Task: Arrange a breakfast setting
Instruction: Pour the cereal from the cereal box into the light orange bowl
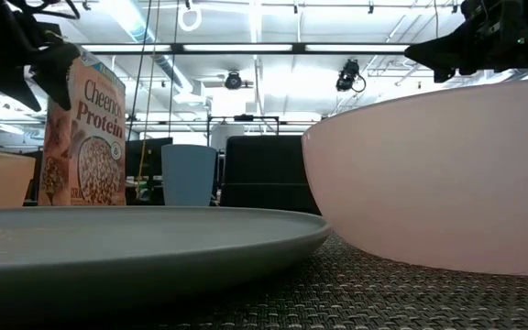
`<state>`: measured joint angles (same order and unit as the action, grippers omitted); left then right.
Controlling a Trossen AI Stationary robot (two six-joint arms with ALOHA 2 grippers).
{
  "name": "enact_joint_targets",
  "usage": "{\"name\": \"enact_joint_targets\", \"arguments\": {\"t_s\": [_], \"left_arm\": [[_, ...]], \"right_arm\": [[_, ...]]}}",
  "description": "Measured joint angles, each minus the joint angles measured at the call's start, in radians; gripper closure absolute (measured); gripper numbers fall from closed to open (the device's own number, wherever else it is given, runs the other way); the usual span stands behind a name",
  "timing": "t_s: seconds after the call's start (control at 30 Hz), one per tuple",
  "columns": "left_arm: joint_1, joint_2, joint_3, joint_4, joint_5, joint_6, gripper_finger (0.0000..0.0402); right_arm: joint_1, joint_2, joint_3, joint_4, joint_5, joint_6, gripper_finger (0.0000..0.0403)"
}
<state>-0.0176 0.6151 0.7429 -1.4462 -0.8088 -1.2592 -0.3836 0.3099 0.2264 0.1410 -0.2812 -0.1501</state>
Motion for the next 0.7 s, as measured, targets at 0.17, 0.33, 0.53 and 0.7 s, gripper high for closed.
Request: {"name": "enact_joint_targets", "arguments": {"t_s": [0.17, 0.33, 0.53, 0.7], "left_arm": [[0.016, 0.000, 0.000, -0.001, -0.036, -0.072, 0.0084], [0.043, 0.000, 0.000, -0.001, -0.051, -0.091, 0.0084], [0.085, 0.001, 0.000, 0.053, -0.090, -0.043, 0.0084], [0.125, 0.018, 0.000, 0.157, -0.135, 0.068, 0.0084]], "right_arm": [[0.000, 0.000, 0.000, 0.000, 0.000, 0.000, 0.0364], [0.000, 0.000, 0.000, 0.000, 0.000, 0.000, 0.0364], [0.000, 0.000, 0.000, 0.000, 0.000, 0.000, 0.0364], [0.000, 0.000, 0.000, 0.000, 0.000, 0.000, 0.0364]]}}
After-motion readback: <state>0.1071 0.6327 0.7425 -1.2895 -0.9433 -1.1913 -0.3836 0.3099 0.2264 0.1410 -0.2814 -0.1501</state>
